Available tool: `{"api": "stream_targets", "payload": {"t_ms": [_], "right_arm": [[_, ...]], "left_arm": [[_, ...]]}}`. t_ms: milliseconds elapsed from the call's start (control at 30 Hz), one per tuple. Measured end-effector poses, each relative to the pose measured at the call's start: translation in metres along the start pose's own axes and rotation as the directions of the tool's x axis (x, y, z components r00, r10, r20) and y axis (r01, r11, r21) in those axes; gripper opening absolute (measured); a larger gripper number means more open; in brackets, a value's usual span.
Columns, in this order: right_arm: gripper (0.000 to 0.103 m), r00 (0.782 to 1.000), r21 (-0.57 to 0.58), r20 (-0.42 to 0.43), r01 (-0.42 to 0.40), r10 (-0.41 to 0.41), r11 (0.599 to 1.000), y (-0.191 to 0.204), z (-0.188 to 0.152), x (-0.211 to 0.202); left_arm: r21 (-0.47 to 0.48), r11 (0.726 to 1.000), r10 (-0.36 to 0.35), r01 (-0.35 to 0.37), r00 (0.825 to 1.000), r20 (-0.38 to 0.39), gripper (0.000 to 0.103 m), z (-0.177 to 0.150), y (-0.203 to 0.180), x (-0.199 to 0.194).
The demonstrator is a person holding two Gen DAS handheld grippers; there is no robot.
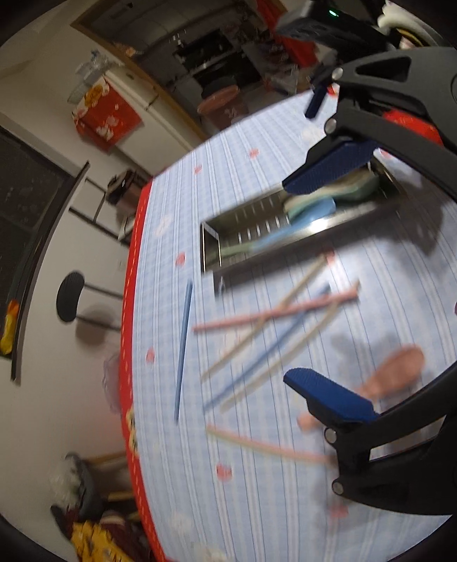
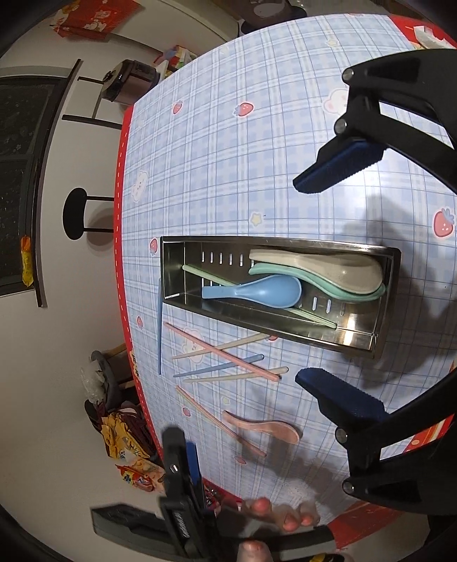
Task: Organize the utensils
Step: 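Place the beige spoon in the rack with the right tool while the left tool places the blue spoon, then grasp a pink chopstick with the right tool while the left tool grasps the pink spoon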
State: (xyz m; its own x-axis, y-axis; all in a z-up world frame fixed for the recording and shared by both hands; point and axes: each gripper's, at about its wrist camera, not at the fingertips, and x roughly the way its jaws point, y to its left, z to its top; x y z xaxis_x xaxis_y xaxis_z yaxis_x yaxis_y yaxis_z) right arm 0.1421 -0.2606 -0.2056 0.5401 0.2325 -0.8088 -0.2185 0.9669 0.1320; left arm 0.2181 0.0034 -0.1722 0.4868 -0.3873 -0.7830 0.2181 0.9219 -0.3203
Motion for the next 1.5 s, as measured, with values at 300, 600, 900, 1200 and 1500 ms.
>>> {"api": "stream_targets", "payload": {"t_ms": [300, 600, 900, 1200, 1500], "right_arm": [[0.097, 0.999, -0.020, -0.040, -0.018, 0.017, 1.000, 0.023, 0.007, 0.019], [0.078, 0.988, -0.082, -0.134, -0.082, 0.071, 0.993, 0.063, 0.028, 0.063], [0.038, 0.975, -0.126, -0.215, -0.082, 0.054, 0.989, 0.096, 0.066, 0.111], [0.018, 0.958, -0.040, -0.285, -0.045, 0.032, 0.998, 0.107, 0.092, 0.168], [0.015, 0.954, 0.013, -0.299, 0.008, -0.004, 1.000, 0.108, 0.095, 0.194]], "left_arm": [[-0.009, 0.975, 0.223, -0.223, 0.974, 0.033, 0.098, -0.037, 0.054, -0.042], [-0.027, 0.967, 0.254, -0.253, 0.967, 0.021, 0.098, -0.064, 0.108, -0.059], [-0.047, 0.951, 0.306, -0.306, 0.952, -0.015, 0.058, -0.061, 0.155, -0.035], [-0.071, 0.971, 0.227, -0.230, 0.973, -0.051, 0.013, -0.057, 0.176, -0.006], [-0.093, 0.985, 0.141, -0.148, 0.987, -0.082, 0.012, -0.061, 0.180, 0.007]]}}
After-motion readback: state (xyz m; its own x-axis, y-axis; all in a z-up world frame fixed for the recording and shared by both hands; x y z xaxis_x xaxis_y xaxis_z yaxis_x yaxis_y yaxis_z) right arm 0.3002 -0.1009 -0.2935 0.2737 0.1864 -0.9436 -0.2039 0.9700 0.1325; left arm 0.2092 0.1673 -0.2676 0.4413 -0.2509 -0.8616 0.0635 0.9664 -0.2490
